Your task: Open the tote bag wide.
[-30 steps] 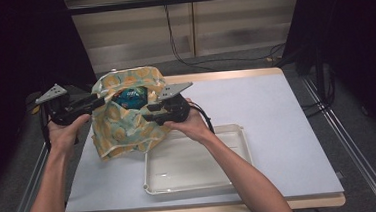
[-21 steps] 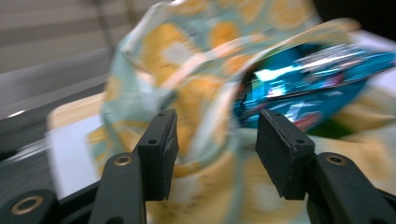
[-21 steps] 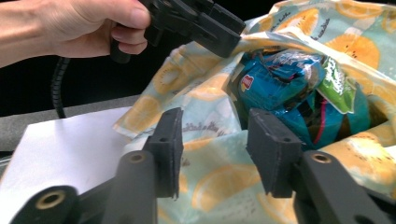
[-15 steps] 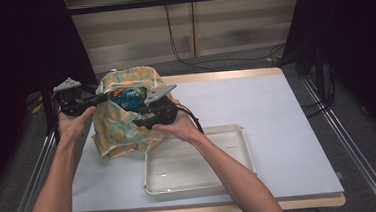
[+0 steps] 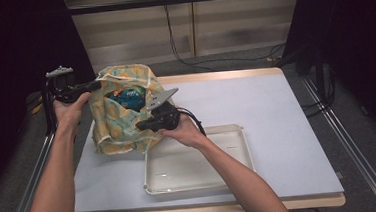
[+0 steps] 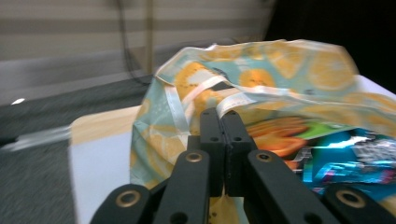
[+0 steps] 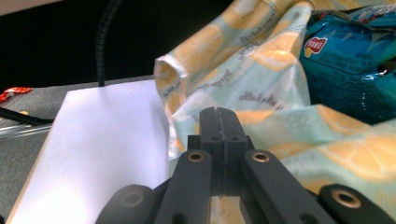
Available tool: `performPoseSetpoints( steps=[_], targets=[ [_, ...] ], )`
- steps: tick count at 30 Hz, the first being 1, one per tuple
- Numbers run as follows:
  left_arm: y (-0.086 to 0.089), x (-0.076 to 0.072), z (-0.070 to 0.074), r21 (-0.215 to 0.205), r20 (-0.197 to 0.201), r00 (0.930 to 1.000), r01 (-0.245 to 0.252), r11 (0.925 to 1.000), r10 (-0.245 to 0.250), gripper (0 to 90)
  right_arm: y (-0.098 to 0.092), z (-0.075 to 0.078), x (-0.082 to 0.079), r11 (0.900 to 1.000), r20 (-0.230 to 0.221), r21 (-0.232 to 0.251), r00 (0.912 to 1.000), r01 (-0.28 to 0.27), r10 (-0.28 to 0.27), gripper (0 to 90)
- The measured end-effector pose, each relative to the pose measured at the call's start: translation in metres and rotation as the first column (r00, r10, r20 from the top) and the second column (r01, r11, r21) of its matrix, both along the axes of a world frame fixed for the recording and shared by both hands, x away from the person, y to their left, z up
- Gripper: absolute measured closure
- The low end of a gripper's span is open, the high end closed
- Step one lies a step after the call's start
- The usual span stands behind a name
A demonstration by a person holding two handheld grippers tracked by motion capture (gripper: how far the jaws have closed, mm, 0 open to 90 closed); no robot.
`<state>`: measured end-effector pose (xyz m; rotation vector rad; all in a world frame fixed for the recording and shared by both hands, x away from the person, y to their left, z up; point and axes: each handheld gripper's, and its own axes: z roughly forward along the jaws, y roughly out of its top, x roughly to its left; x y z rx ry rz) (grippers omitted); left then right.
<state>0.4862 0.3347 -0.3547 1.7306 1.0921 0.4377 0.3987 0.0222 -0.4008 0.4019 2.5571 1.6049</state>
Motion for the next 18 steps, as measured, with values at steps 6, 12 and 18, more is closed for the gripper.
performPoseSetpoints(
  steps=[6, 12, 18],
  targets=[
    [-0.003, -0.010, -0.008, -0.007, 0.027, 0.9985, 0.047, 0.9989, -0.047, 73.0, -0.015, -0.001, 0.001, 0.999, -0.004, 0.033, 0.9993, 0.038, -0.038, 85.4],
    [-0.009, -0.028, 0.006, -0.009, 0.093, 0.9918, 0.089, 0.9960, -0.088, 59.9, -0.027, 0.000, 0.001, 0.996, 0.000, 0.053, 0.9971, 0.076, -0.076, 75.4],
    [-0.017, -0.052, 0.014, -0.022, 0.142, 0.9796, 0.147, 0.9889, -0.142, 60.5, -0.041, 0.006, -0.004, 0.993, 0.021, 0.053, 0.9939, 0.107, -0.109, 70.6]
  ],
)
